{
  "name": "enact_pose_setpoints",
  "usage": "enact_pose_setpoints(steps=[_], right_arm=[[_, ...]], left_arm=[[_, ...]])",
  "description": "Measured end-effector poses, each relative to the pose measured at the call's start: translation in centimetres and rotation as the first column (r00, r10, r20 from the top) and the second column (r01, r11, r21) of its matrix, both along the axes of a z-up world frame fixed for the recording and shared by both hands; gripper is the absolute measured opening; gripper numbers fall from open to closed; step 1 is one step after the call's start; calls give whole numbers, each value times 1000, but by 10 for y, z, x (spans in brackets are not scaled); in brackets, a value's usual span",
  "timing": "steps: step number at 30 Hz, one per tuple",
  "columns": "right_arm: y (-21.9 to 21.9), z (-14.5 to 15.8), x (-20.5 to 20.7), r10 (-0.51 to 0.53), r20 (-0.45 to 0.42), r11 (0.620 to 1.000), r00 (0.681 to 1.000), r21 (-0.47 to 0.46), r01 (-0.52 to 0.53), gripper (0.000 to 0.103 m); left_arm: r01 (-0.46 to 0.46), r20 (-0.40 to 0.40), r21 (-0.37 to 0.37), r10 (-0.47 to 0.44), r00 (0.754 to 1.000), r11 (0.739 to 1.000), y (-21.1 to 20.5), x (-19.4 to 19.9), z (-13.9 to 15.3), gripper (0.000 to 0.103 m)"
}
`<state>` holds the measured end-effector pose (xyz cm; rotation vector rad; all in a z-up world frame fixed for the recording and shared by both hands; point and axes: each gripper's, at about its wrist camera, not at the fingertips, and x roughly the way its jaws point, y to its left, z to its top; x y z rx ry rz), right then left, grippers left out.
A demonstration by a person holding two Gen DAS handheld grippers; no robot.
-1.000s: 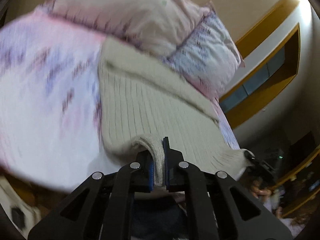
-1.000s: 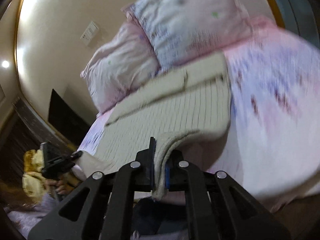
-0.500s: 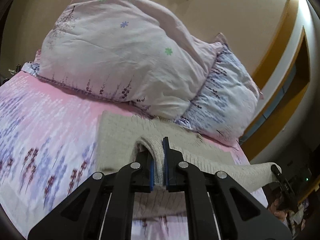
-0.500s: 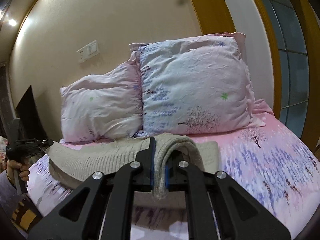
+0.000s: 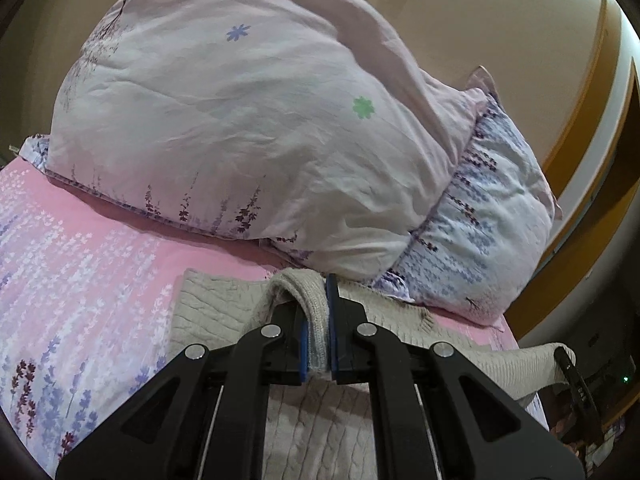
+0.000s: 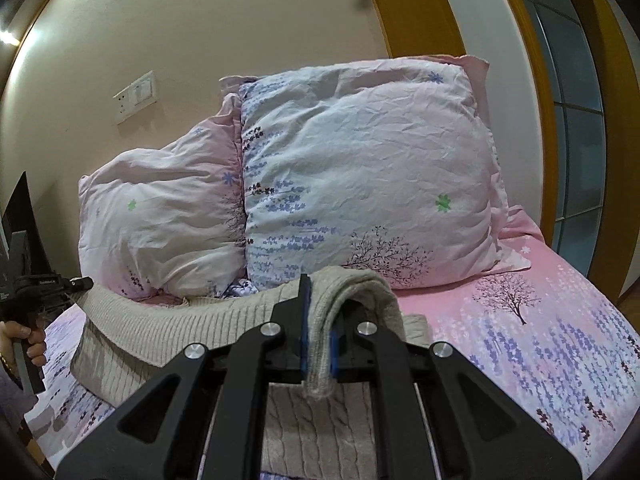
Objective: Fold small clothes
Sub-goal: 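Lay the hem over the collar with both grippers and open them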
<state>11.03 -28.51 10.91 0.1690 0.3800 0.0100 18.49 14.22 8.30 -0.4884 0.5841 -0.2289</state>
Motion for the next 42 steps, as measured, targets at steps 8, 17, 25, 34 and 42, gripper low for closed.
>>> enact_pose_setpoints(steps=[8,17,25,34,42], right_arm=[[-3,-18,37,-14,-89,998,996,55,19,7],[-35,-70,88,-89,-325,950,942,256,178,8],[-48,-98,112,-121,-463,892,878,338,301,34],[-44,-86,116,-76,-432,900,899,358,249,62],[-77,-73,62,-128,-413,911,902,310,271,53]], left_arm=[[-33,-75,-5,32,997,999,4,23,-27,6],[-36,-177,0,35,984,999,-9,70,-55,6],[-45,-265,-33,34,964,998,-12,87,-79,7],[7,-265,-109,-36,963,994,-9,87,-76,42],[62,-198,-21,-65,978,998,15,46,-51,70]])
